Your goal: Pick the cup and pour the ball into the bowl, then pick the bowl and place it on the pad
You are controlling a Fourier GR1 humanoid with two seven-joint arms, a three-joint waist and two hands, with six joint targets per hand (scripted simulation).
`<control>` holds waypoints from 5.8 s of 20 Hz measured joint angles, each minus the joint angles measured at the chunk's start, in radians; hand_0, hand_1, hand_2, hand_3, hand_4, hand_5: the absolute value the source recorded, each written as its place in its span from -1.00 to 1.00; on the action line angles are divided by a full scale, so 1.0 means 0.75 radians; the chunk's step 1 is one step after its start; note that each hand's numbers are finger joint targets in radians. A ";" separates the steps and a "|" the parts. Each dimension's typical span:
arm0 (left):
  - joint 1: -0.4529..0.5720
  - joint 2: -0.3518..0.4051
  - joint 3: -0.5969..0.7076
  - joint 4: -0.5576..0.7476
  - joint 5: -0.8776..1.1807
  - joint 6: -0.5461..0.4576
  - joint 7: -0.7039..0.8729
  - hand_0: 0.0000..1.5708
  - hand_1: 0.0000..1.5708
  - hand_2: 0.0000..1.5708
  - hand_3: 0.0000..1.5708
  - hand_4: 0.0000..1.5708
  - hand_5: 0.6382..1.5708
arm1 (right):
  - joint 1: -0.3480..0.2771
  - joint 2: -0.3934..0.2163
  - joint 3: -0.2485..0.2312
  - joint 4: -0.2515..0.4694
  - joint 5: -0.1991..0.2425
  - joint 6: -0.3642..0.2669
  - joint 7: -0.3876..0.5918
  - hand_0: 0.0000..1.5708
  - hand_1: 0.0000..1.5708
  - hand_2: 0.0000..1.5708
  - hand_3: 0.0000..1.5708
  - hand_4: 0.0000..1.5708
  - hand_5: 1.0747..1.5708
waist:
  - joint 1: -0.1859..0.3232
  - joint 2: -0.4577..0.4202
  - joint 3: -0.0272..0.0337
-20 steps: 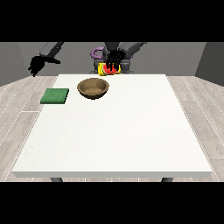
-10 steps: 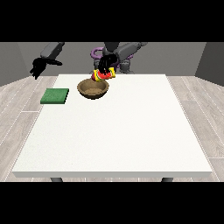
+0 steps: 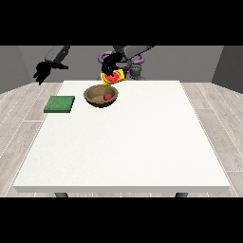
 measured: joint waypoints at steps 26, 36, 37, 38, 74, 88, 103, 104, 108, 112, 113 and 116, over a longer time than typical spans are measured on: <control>0.273 0.074 0.763 -0.403 0.696 0.207 -0.350 0.49 0.49 0.58 0.36 0.02 0.91 | 0.047 0.057 -0.044 0.029 -0.066 -0.064 0.036 -1.00 -1.00 -1.00 -1.00 -0.66 0.98 | 0.244 0.100 -0.0082; 0.383 -0.001 1.077 -0.358 1.350 0.231 -0.721 -1.00 -1.00 -1.00 -1.00 -1.00 0.89 | -0.045 0.214 0.040 -0.094 -0.060 -0.111 0.101 -1.00 -1.00 -1.00 -1.00 -0.63 0.93 | 0.134 0.268 -0.0061; 0.408 -0.004 1.093 -0.338 1.395 0.222 -0.755 -1.00 -1.00 -1.00 -1.00 -1.00 0.88 | -0.042 0.227 0.052 -0.106 -0.056 -0.115 0.116 -1.00 -1.00 -1.00 -1.00 -0.70 0.91 | 0.116 0.257 -0.0055; 0.421 0.006 1.125 -0.311 1.436 0.207 -0.794 -1.00 -1.00 -1.00 -1.00 -1.00 0.89 | -0.029 0.251 0.074 -0.124 -0.046 -0.122 0.128 -1.00 -1.00 -1.00 -1.00 -0.76 0.89 | 0.094 0.247 -0.0052; 0.470 0.077 1.132 -0.357 1.627 0.000 -0.799 -1.00 -1.00 -1.00 -1.00 -1.00 0.99 | -0.006 0.508 0.121 0.002 -0.070 -0.323 0.064 -0.19 -0.19 -0.62 -1.00 -0.29 1.00 | 0.178 0.160 -0.0118; 0.532 0.143 1.214 -0.296 1.694 -0.045 -0.859 -1.00 -1.00 -1.00 -1.00 -1.00 1.00 | -0.040 0.436 0.241 0.018 0.108 -0.619 0.408 1.00 1.00 1.00 1.00 0.31 0.93 | 0.146 0.082 -0.0105; 0.602 0.181 1.264 -0.246 1.717 -0.009 -0.923 -1.00 -1.00 -1.00 -1.00 -1.00 0.99 | -0.090 0.166 0.140 -0.098 -0.019 -0.402 0.748 1.00 1.00 1.00 1.00 0.37 0.97 | 0.051 0.047 -0.0011; 0.605 0.182 1.266 -0.241 1.718 -0.005 -0.945 -1.00 -1.00 -1.00 -1.00 -1.00 0.99 | -0.093 0.148 0.121 -0.097 -0.036 -0.384 0.747 1.00 1.00 1.00 1.00 0.37 0.97 | 0.049 0.068 -0.0008; 0.602 0.149 1.236 -0.274 1.699 0.030 -0.983 -1.00 -1.00 -1.00 -1.00 -1.00 0.99 | -0.088 0.033 0.033 -0.052 -0.106 -0.272 0.697 1.00 1.00 1.00 1.00 0.37 0.97 | 0.070 0.151 -0.0003; 0.534 0.125 1.217 -0.295 1.674 0.084 -1.001 -1.00 -1.00 -1.00 -1.00 -1.00 0.99 | -0.136 -0.070 -0.037 -0.005 -0.162 -0.184 0.668 1.00 1.00 1.00 0.83 0.30 0.97 | 0.077 0.261 0.0001; 0.528 0.119 1.207 -0.319 1.663 0.097 -1.008 -1.00 -1.00 -1.00 -1.00 -1.00 0.99 | -0.135 -0.101 -0.062 0.018 -0.179 -0.151 0.639 1.00 1.00 1.00 0.74 0.31 0.97 | 0.086 0.298 0.0002; 0.502 0.094 1.155 -0.417 1.625 0.125 -0.988 -1.00 -1.00 -1.00 -1.00 -1.00 0.99 | -0.154 -0.198 -0.120 0.099 -0.200 -0.090 0.561 1.00 1.00 1.00 0.71 0.28 0.98 | 0.129 0.408 0.0016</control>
